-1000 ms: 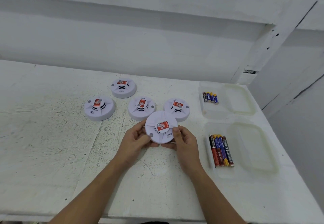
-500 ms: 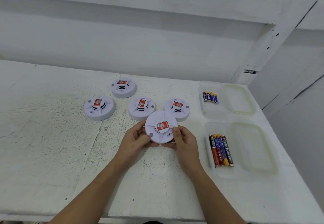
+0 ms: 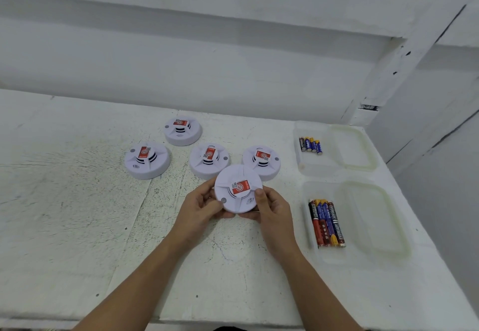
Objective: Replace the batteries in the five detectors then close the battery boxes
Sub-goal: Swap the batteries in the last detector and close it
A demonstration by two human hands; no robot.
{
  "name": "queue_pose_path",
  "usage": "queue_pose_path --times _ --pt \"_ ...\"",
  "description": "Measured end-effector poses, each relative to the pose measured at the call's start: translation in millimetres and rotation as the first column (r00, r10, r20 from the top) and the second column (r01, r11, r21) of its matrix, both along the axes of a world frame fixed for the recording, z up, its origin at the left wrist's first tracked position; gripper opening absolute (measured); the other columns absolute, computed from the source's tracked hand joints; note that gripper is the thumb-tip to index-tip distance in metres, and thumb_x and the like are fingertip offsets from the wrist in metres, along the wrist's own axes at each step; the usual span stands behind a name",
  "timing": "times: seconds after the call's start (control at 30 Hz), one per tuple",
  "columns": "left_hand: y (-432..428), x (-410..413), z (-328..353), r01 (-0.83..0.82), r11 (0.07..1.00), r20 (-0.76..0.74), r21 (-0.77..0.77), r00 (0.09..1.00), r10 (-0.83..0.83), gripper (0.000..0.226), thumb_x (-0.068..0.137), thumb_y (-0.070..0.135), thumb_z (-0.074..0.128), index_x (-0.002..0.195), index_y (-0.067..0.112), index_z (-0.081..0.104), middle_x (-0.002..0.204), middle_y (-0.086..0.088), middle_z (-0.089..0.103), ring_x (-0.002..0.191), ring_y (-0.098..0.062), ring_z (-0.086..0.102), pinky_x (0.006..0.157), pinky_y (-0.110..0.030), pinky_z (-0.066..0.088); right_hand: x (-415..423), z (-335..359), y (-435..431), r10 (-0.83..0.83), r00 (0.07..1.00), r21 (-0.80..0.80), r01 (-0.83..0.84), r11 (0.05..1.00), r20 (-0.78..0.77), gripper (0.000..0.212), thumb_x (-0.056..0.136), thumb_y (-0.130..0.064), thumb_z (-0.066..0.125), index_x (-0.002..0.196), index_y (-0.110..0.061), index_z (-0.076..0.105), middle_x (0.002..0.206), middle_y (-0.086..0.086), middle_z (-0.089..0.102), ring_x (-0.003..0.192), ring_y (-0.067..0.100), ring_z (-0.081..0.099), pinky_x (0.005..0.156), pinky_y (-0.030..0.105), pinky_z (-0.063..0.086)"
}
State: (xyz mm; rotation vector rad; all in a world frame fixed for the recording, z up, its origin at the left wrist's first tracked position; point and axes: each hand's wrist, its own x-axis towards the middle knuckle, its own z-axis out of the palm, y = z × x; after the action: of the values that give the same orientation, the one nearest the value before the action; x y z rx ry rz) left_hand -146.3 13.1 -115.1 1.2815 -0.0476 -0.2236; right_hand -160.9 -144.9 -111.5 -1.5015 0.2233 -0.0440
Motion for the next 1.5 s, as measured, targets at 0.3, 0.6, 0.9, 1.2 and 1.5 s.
queue_pose_path --times 0.3,0.6,0.9,1.2,1.5 --pt "-4 -1 2 -0.047 0.999 -0.01 -0.028 0.999 0.046 0.041 0.087 0.002 0.062 0.127 0.009 0.056 0.114 -0.021 0.066 0.103 -0.037 0.065 0.076 -0.046 0.058 3 4 6 -0.084 0.994 0.092 0.09 0.992 -0.073 0.014 0.094 -0.012 0.053 0.095 -0.004 0.064 0.097 0.016 0.069 0.09 0.027 0.068 0.068 0.034 0.059" --pt "4 61 63 -0.012 0.984 0.14 0.18 0.99 -0.014 0.033 0.094 0.011 0.055 0.125 0.021 0.058 0.112 -0.006 0.07 0.098 -0.021 0.069 0.078 -0.033 0.057 65 74 10 -0.087 0.996 0.119 0.091 0.989 -0.035 0.015 0.097 -0.026 0.05 0.101 -0.017 0.061 0.098 0.007 0.069 0.088 0.023 0.07 0.065 0.036 0.06" --pt "-8 167 79 0.044 0.926 -0.025 0.375 0.999 -0.038 0.044 0.086 0.025 0.062 0.129 0.027 0.052 0.118 -0.004 0.063 0.099 -0.024 0.065 0.08 -0.038 0.058 169 88 -14 0.056 0.993 -0.322 -0.085 0.943 -0.1 0.017 0.093 -0.03 0.056 0.1 -0.015 0.053 0.094 0.013 0.066 0.068 0.022 0.062 0.071 0.037 0.056" --pt "-21 196 54 0.022 0.692 0.069 0.722 0.992 -0.104 0.068 0.069 0.03 0.083 0.126 0.024 0.047 0.11 0.0 0.06 0.097 -0.02 0.057 0.081 -0.032 0.048 203 60 -24 0.131 0.96 -0.587 -0.257 0.768 -0.248 0.025 0.091 -0.024 0.059 0.072 -0.016 0.044 0.079 0.012 0.05 0.071 0.022 0.047 0.067 0.031 0.036" --pt "-31 215 41 -0.015 0.522 0.083 0.853 0.991 -0.107 0.074 0.064 0.042 0.083 0.126 0.016 0.052 0.124 -0.011 0.052 0.108 -0.027 0.053 0.078 -0.027 0.038 217 44 -29 0.111 0.953 -0.66 -0.278 0.698 -0.283 0.034 0.092 -0.024 0.055 0.064 -0.015 0.039 0.063 0.005 0.039 0.057 0.018 0.038 0.059 0.029 0.029"
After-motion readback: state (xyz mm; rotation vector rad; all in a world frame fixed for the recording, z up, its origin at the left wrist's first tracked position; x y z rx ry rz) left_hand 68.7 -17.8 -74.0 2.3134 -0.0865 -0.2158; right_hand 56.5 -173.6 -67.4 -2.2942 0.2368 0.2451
